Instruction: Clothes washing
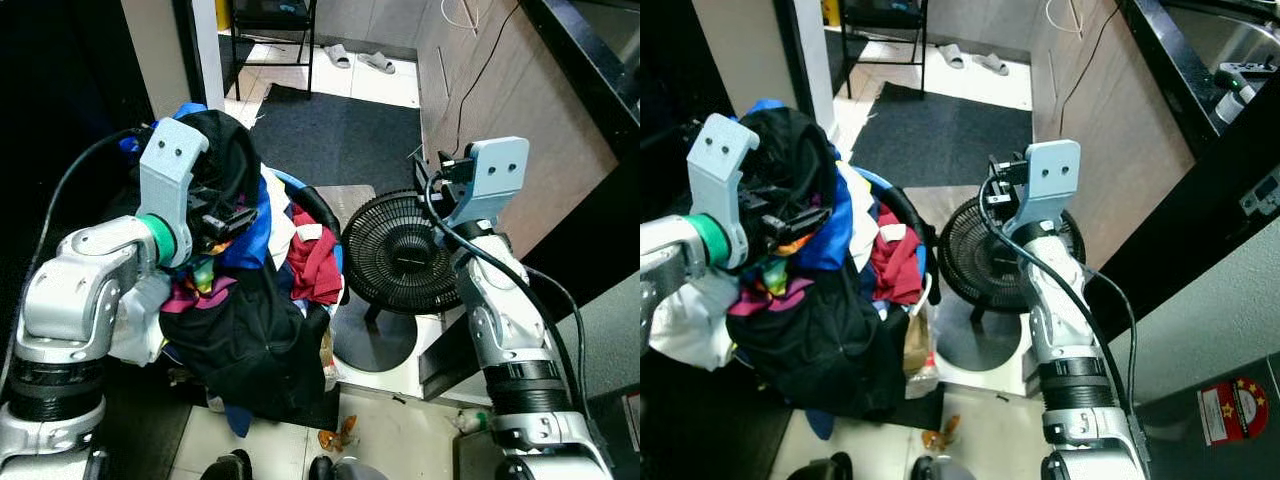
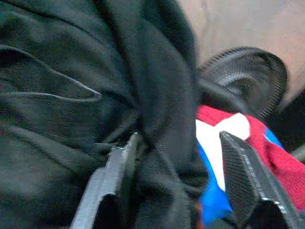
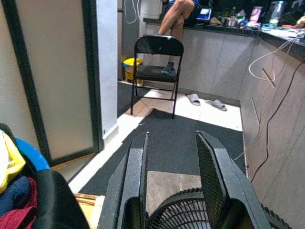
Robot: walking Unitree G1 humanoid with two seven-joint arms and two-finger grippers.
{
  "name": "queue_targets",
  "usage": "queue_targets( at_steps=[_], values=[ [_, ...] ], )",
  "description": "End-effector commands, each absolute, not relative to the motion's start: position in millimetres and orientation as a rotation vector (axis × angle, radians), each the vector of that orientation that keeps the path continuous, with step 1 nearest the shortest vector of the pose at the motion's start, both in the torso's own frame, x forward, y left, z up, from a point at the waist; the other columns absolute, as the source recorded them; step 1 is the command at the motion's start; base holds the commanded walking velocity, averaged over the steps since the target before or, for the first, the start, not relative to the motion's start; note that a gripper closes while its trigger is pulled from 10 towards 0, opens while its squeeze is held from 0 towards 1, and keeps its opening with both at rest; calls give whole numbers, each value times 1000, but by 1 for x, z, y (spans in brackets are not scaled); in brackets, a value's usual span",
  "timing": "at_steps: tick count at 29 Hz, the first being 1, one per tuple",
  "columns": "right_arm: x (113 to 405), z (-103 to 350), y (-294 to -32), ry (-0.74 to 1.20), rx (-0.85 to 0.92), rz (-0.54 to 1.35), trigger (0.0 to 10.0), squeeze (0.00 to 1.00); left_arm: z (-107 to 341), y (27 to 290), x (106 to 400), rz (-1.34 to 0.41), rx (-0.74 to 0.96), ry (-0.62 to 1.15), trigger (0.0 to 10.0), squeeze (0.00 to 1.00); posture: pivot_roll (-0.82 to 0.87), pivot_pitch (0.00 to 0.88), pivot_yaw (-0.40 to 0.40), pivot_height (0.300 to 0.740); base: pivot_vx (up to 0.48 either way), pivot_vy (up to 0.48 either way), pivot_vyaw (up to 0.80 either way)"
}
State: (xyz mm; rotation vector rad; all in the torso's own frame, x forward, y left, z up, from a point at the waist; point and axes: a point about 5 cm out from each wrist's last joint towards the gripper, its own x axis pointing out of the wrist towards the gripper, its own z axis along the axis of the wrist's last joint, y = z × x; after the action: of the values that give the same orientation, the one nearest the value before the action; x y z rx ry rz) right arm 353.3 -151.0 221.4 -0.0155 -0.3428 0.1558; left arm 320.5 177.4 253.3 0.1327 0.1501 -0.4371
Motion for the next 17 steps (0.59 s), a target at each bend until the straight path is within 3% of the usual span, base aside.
queue_targets(
  at_steps=[1,14,17],
  values=[
    [354,219,-154,-332,-11,147,10000,0,255,185,327,-348,111,156,0,0,53,83,-38,740,0,0,0],
    [354,220,-153,-334,-16,150,10000,0,255,200,328,-199,134,121,0,0,54,86,-45,740,0,0,0],
    [354,221,-152,-336,-14,152,10000,0,272,203,329,-128,206,-2,0,0,54,87,-46,740,0,0,0]
  ],
)
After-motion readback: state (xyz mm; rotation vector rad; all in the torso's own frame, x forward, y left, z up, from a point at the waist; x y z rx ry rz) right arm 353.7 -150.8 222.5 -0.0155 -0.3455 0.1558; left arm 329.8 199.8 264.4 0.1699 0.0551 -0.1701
